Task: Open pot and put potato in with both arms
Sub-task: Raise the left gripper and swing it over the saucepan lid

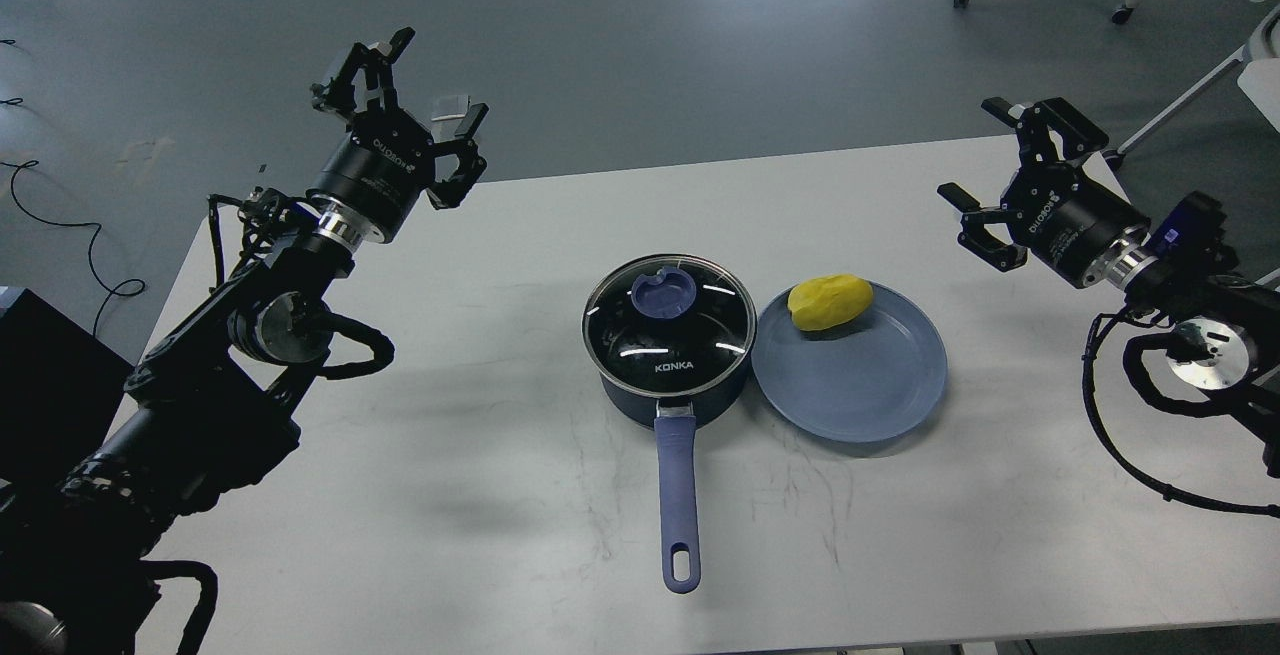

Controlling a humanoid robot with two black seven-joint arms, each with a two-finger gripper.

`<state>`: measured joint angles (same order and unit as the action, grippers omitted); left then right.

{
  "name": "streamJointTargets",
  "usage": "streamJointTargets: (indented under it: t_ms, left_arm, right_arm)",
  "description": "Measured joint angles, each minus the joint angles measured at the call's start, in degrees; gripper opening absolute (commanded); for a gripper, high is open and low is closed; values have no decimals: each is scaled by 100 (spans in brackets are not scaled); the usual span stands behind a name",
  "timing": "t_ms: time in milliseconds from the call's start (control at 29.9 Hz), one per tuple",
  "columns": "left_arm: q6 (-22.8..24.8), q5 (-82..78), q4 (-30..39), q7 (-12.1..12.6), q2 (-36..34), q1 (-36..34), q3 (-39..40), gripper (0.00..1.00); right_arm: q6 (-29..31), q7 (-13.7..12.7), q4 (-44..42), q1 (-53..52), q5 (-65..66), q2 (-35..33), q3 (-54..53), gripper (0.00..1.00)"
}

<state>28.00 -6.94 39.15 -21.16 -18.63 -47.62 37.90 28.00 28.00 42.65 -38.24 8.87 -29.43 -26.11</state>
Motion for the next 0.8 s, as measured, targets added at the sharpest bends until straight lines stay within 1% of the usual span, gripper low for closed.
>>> streamJointTargets:
  t_ms: [134, 301, 368, 536, 603, 703, 804]
  left_arm:
    - [0, -51, 349, -35, -272, -2, -6, 98]
    - [0, -503, 792, -231, -387, -63, -27, 98]
    - [0, -1041, 1196, -249, -479, -106, -23, 98]
    - [-16, -2543, 2514, -222, -718, -187, -13, 98]
    - [-197, -3405, 3026, -202, -749, -225, -11, 98]
    - [-534, -4559, 3558, -220, -764, -232, -12, 98]
    - [-658, -5507, 4078, -252, -746, -237, -24, 98]
  right_arm:
    - [0, 0, -1, 0, 13, -4, 1, 100]
    - [0, 0, -15, 4, 26, 6, 4, 100]
    - [0, 0, -16, 9, 31, 8, 8, 100]
    - [0, 2, -10, 10, 36, 15, 10, 100]
    - [0, 2, -10, 10, 36, 8, 10, 100]
    - [0, 2, -11, 34, 36, -2, 10, 100]
    - [0, 2, -11, 69, 36, -3, 10, 100]
